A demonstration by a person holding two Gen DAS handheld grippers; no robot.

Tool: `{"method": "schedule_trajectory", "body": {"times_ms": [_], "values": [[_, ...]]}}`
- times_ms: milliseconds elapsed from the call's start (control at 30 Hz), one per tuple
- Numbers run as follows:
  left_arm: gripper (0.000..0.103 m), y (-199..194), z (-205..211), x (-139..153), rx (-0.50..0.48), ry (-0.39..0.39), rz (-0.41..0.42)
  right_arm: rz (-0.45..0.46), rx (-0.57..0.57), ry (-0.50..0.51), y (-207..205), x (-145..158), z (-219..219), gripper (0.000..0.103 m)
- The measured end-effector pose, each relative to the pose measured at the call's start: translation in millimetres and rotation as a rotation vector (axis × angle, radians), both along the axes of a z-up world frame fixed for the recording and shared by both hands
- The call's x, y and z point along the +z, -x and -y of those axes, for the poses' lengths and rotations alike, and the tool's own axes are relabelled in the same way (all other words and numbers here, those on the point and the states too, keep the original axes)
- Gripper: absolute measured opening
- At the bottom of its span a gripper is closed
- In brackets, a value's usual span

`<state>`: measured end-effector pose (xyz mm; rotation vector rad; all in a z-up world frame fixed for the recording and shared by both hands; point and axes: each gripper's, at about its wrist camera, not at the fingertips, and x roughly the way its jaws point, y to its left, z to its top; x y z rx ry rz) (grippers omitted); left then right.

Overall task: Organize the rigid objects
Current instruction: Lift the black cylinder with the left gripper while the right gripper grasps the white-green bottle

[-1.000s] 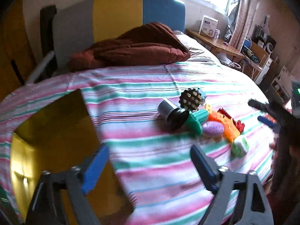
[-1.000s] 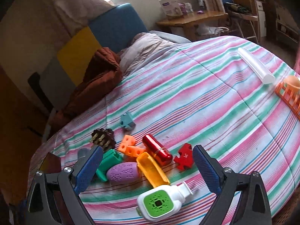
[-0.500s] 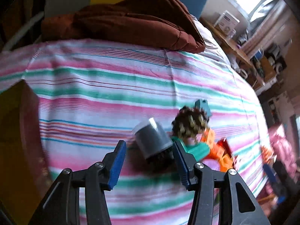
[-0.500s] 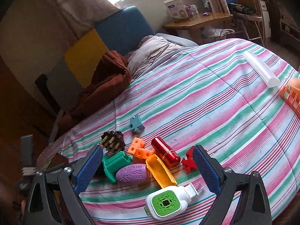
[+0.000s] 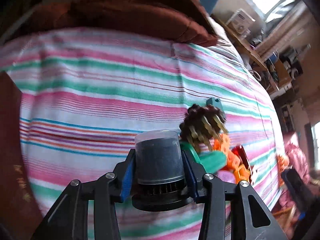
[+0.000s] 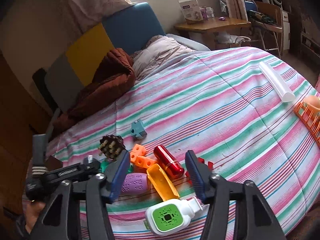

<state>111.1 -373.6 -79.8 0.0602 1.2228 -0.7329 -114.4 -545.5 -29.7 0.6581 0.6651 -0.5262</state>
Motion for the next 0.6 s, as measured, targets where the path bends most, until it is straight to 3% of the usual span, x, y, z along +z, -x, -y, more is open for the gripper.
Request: {"method": "schedule_trajectory", "body": {"times_ms": [200,367,500,600], "values": [[0.045,34.7,-26.1,38.6,-0.089,0.009,0.164,-0.103,0.075,-0.154,-5.6,-27.1,9.0,0.056],[0.045,54.8,-47.4,57.8,-0.113,0.029,0.217,-0.199,0.19,-0.16,-20.8,-39.2,-2.0,0.057],[0.046,64.1,-72.5,69.1,-0.105,0.046,0.233,-0.26,0.219,-0.11,-23.4,-42.0,-11.0,0.084],[0.045,66.0,-95.3,75.2,-0.088,0.048,0.239,-0.255,0.218,-0.097,-19.7,-40.4,-8.7,0.087]]}}
